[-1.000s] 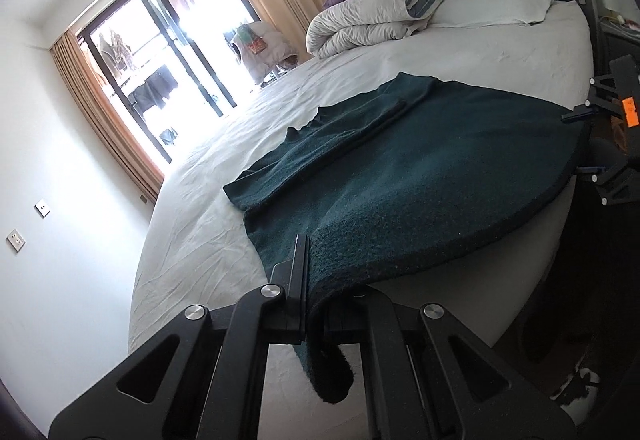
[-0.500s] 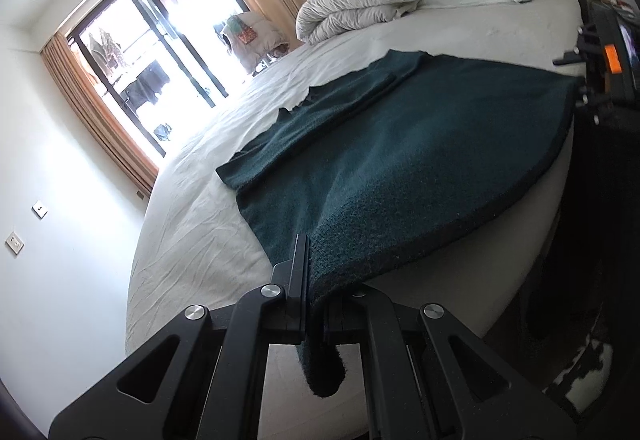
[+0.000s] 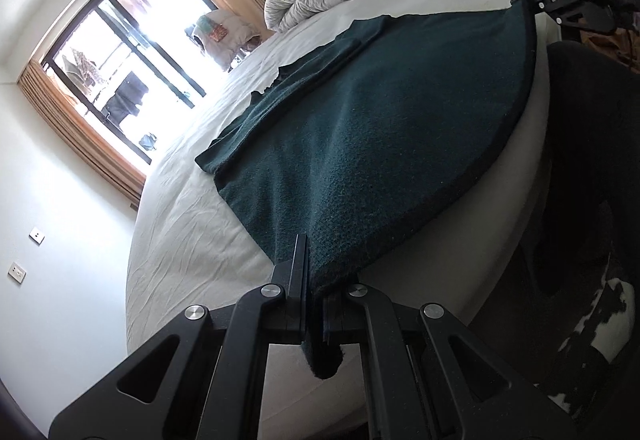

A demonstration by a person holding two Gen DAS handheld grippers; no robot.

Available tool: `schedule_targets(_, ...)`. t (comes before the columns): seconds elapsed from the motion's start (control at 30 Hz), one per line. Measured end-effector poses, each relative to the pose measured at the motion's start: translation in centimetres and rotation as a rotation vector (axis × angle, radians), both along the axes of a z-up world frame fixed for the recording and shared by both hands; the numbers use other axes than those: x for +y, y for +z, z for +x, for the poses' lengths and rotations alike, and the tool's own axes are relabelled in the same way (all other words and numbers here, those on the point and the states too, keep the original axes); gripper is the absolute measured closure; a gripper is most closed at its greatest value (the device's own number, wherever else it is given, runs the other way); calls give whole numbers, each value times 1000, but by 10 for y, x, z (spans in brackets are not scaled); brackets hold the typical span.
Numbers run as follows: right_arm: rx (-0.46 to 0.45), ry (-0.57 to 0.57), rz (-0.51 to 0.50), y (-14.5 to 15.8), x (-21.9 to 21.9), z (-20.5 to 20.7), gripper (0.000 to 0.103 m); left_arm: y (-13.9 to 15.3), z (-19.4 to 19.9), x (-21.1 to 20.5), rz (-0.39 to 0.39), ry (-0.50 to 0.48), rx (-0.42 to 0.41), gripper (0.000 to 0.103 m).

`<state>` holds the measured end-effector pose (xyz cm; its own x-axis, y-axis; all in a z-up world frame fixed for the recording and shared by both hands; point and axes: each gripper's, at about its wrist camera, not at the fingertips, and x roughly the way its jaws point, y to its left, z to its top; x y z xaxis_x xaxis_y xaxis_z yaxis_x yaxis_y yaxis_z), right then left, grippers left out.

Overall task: Fold small clothes
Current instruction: 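Lift the held hem and fold it over toward the collar with both tools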

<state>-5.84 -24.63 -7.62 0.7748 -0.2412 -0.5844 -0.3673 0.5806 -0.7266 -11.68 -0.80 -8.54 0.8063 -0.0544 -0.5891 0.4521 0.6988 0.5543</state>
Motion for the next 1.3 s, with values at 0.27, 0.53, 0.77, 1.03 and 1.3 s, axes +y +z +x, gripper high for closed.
schedule_targets(0.27,-45,-19,131,44,-4,50,100,29,33,17,-99,58,-17,100)
schedule_targets(0.53,-89,-12,186,73,2,120,100,62,84,24,-147,110,-74,100)
schedule_targets(0.77,-38,-11,187,65,7,190,100,75,160,31,-150,151,-64,100)
schedule_targets(1.03,30,-43,204,47,2,266,100,74,268,33,-133,158,-3,100)
schedule_targets(1.3,87,-37,174,31,6,339,99,59,367,36,-120,190,62,100)
